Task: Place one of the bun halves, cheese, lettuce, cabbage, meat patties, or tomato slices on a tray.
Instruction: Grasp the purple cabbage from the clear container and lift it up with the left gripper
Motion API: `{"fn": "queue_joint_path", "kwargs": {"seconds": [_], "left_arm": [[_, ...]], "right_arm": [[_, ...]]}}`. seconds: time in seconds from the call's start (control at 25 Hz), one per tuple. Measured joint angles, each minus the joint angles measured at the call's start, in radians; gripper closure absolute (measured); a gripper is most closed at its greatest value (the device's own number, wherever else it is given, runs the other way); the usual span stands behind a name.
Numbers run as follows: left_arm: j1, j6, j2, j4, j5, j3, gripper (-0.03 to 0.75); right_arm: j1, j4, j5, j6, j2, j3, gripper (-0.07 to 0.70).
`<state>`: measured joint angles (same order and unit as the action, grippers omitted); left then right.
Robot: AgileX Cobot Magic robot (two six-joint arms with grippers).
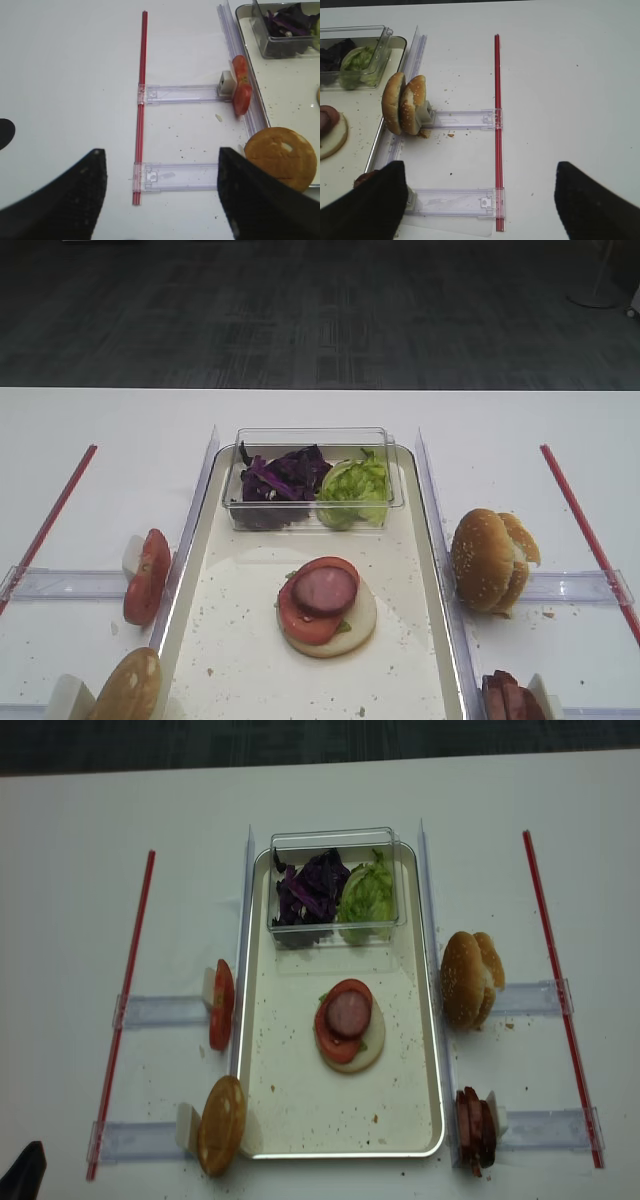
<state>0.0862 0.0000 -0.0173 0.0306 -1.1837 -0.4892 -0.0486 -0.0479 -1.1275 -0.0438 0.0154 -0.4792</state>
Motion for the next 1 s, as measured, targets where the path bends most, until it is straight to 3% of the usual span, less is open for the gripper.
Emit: {"fn": "queue_joint_path", "kwargs": {"seconds": [0.88, 1.0], "left_arm": [[0.000, -0.021, 0.000, 0.001, 0.000, 0.000, 0.278], [0.000, -0.024, 0.081, 0.001, -0.004, 0.000, 0.278]], "right_arm": [[0.000, 0.000, 0.000, 0.002, 0.000, 0.000, 0.015], [0.000, 0.000, 0.000, 0.002, 0.000, 0.000, 0.015]]}}
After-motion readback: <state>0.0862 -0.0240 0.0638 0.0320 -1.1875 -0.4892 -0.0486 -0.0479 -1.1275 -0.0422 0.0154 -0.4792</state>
